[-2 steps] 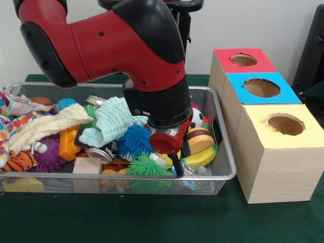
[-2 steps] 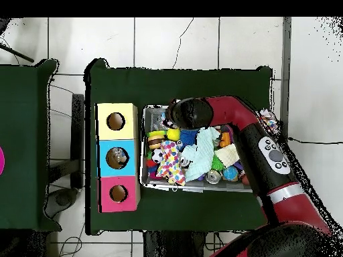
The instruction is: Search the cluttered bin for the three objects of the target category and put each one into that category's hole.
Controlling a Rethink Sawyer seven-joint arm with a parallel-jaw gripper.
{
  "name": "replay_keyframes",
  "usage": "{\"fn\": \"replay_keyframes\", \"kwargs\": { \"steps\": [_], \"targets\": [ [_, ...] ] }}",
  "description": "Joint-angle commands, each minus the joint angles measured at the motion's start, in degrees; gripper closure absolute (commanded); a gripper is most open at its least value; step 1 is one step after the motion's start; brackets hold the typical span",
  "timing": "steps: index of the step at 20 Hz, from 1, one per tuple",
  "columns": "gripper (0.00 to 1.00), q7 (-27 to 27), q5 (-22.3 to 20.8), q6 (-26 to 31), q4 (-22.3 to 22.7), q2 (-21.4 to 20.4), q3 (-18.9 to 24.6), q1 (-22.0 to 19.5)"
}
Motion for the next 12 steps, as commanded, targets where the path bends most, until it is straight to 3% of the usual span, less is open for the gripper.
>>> {"fn": "replay_keyframes", "kwargs": {
  "steps": [1,8,12],
  "targets": [
    [0.0,-10.4,-7.0,-4.9,1.6,3.2,-3.9,-1.1],
    [0.0,-8.3,-6.8,-6.8,6.7,0.4,-3.8,-2.8],
    [0.0,-7.9,-7.6,-8.2,7.3,0.5,-4.0,-3.1]
  ]
}}
